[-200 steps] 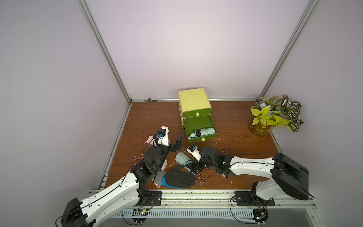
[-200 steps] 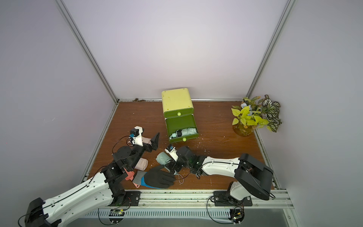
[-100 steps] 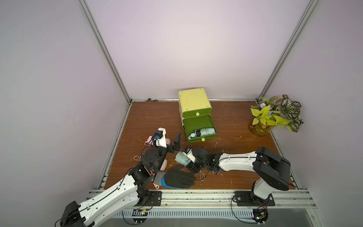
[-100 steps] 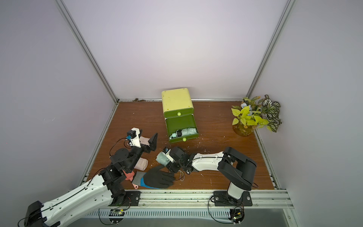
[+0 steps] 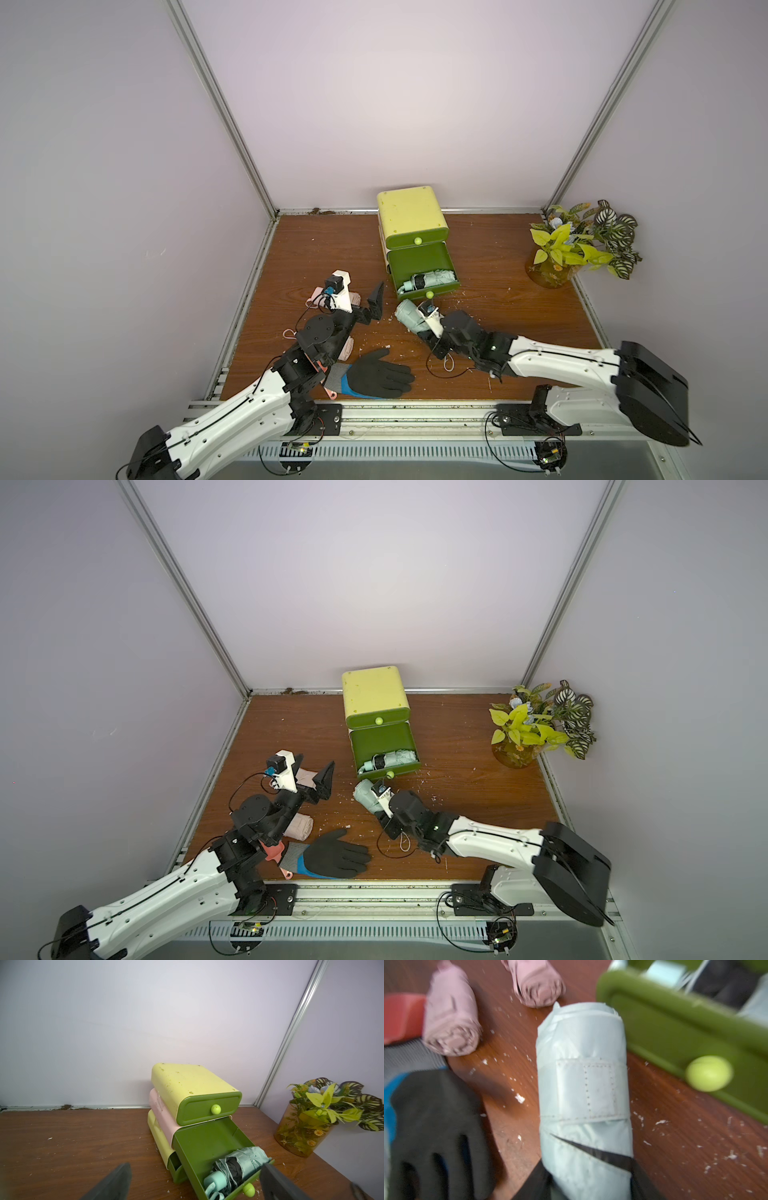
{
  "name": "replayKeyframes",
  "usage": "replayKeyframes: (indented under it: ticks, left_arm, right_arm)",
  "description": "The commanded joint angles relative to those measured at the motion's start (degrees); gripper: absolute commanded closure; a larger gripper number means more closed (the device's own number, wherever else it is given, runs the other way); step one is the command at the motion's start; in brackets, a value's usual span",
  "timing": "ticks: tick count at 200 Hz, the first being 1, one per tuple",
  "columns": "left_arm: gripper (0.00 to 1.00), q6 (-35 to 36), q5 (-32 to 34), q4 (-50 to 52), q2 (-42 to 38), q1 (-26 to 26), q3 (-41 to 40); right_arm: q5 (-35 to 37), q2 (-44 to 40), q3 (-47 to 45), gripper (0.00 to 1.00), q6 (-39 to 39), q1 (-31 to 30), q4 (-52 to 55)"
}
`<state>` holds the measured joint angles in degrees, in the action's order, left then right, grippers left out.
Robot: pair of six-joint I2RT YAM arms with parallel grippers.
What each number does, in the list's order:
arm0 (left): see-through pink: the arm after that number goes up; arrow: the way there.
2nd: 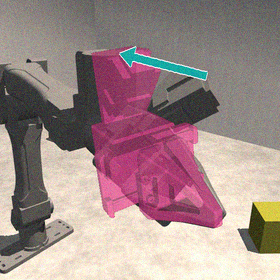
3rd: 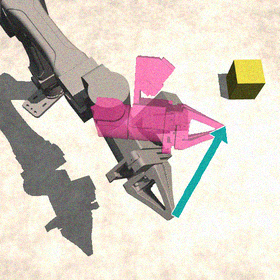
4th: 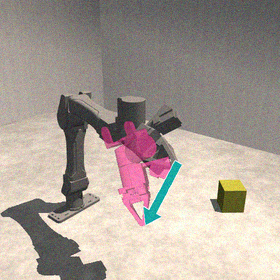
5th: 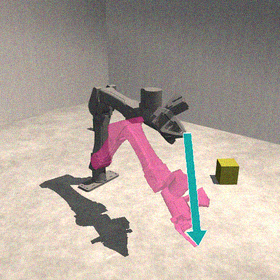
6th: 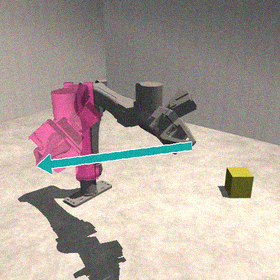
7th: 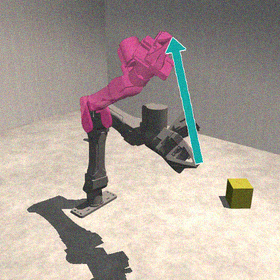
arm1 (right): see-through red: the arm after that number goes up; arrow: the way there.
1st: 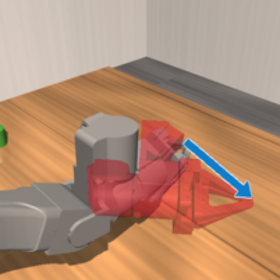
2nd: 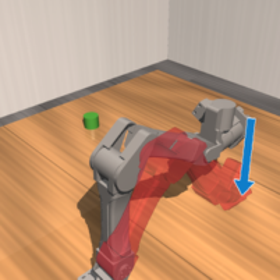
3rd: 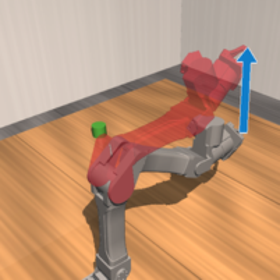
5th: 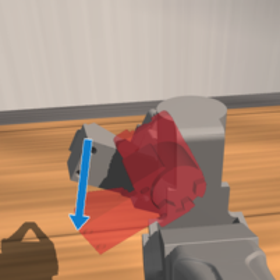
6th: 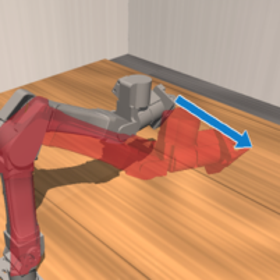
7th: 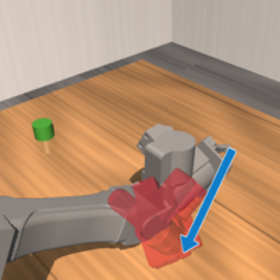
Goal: Place the umbrella in the drawer by color
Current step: Pick up the umbrella from the center of the board, then place the umbrella in the drawer.
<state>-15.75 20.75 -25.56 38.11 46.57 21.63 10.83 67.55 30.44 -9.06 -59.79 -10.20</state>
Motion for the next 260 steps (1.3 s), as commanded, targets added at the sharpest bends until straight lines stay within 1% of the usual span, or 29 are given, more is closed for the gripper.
replayKeyframes:
  ticks: [1,21,43,62,81,98,118,143,178,196,206,233,252,260]
  left_arm:
    - [0.01,-2.01,-7.76,-4.70,-1.29,-0.08,-0.08]
    - [0.01,-3.91,-14.60,-8.78,-2.06,-0.08,0.06]
    - [0.01,-5.29,-21.03,-13.90,-1.08,-0.09,0.97]
    - [0.01,-6.32,-27.10,-19.01,2.67,-0.13,2.87]
    - [0.00,-9.03,-32.80,-22.26,8.06,0.00,6.05]
    - [0.00,-11.25,-36.55,-24.01,12.24,0.23,8.43]
    - [0.00,-12.30,-38.30,-26.38,15.14,0.70,9.37]
    - [0.01,-13.32,-39.15,-26.50,17.46,0.72,10.17]
    - [0.07,-14.78,-40.69,-26.74,20.78,0.81,11.48]
    - [0.12,-15.58,-41.29,-26.84,22.45,0.82,12.43]
    - [0.18,-15.94,-41.74,-27.10,23.16,0.81,12.87]
    - [0.45,-16.39,-42.82,-27.75,24.33,0.92,13.51]
    - [0.60,-16.50,-43.11,-28.06,24.65,0.92,13.79]
    - [0.66,-16.38,-42.97,-28.22,24.52,0.93,13.79]
  right_arm:
    - [2.36,-12.03,-3.75,0.93,-3.98,0.53,-16.92]
    - [2.89,-20.47,-7.90,0.95,-5.24,0.69,-26.52]
    - [5.46,-25.49,-11.08,0.95,-3.45,0.78,-36.18]
    - [6.97,-25.71,-11.48,0.95,-0.37,0.81,-41.32]
    - [4.49,-23.73,-9.00,0.95,0.97,0.88,-41.49]
    - [2.06,-22.32,-8.32,0.95,0.76,0.83,-43.49]
    - [0.43,-21.59,-7.96,0.95,0.45,0.83,-43.80]
    - [-1.12,-21.52,-7.81,0.95,0.23,0.90,-43.34]
    - [-3.96,-20.78,-7.08,0.95,0.29,0.82,-41.69]
    - [-5.32,-20.07,-6.88,0.95,0.27,0.88,-41.35]
    - [-5.84,-19.75,-6.87,0.95,0.27,0.85,-41.20]
    - [-6.09,-19.56,-7.04,0.95,0.43,0.86,-40.98]
    - [-6.11,-19.43,-6.58,0.95,1.09,0.84,-39.51]
    - [-5.93,-19.31,-6.22,0.92,1.47,0.88,-38.34]
